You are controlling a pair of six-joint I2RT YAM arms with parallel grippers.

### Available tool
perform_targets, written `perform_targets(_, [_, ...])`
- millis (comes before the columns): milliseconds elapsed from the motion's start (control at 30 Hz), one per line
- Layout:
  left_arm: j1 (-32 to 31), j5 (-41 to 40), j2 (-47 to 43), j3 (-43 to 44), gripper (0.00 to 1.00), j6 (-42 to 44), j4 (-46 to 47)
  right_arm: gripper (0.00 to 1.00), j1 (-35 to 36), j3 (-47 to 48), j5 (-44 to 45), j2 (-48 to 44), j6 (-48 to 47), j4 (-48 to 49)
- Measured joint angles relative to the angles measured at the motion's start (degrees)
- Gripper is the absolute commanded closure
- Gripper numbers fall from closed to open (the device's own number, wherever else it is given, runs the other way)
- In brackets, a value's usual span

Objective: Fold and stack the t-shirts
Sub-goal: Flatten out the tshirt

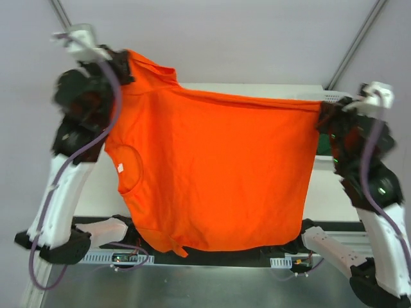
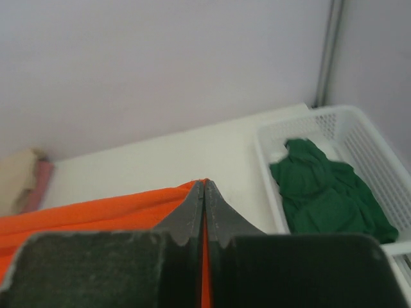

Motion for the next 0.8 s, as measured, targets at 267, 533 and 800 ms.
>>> perform_targets(267, [5.29, 1.88, 25.4, -18.34, 1.0, 8.48, 5.49, 1.0, -8.87, -21.99, -1.2, 21.38, 1.42, 10.64])
perform_targets(533, [7.32, 4.79, 54.64, -15.06, 1.0, 10.54, 6.47, 1.0, -14.34, -23.26, -9.92, 48.61, 4.22, 18.43])
perform_targets(800, [7.19, 4.31, 60.92, -6.19, 1.0, 10.82, 5.88, 1.0, -14.36, -16.55, -10.75, 57.88, 4.35, 19.23])
